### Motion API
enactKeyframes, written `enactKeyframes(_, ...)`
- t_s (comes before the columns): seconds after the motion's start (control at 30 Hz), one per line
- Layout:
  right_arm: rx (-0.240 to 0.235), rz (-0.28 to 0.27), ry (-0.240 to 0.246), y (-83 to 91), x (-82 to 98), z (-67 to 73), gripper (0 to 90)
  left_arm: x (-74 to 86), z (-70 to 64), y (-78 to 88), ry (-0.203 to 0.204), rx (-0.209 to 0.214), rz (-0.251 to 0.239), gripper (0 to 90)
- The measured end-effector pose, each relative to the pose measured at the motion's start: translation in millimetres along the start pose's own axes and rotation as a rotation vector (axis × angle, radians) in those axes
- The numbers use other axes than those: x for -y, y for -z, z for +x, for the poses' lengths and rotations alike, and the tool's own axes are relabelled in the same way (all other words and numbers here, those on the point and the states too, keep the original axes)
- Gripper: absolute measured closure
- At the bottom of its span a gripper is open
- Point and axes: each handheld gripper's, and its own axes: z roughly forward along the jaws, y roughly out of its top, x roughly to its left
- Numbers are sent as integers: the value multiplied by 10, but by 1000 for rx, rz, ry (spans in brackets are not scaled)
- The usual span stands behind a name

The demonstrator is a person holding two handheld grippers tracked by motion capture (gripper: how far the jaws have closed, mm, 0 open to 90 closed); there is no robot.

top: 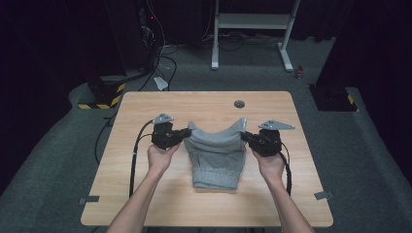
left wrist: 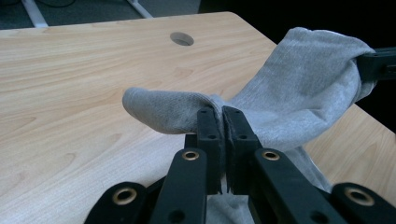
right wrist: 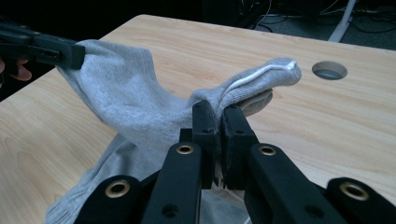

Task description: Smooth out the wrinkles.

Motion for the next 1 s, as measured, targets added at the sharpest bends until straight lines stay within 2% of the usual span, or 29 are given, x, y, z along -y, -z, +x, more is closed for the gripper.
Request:
enactKeyframes(0.3, -6, 13, 4, 77, 200, 55, 860, 137, -21, 55, -12, 19, 3, 863)
enactKeyframes(0.47, -7, 15, 19, 122, 276, 85, 859, 209, -60, 90, 1, 30, 4, 863)
enactKeyframes(0.57, -12, 17, 19, 151, 335, 108, 859, 253, -84, 109, -21, 34, 14, 862)
enactKeyframes(0.67, -14, 16, 23, 178, 418, 118, 859, 308, -107, 132, -18, 42, 16, 862)
enactKeyframes(0.77, -20, 25, 20, 201, 518, 138, 859, 362, -134, 153, -33, 43, 27, 862)
enactKeyframes(1.0, -17, 41, 34, 239, 735, 191, 857, 586, -207, 190, -35, 63, 51, 861)
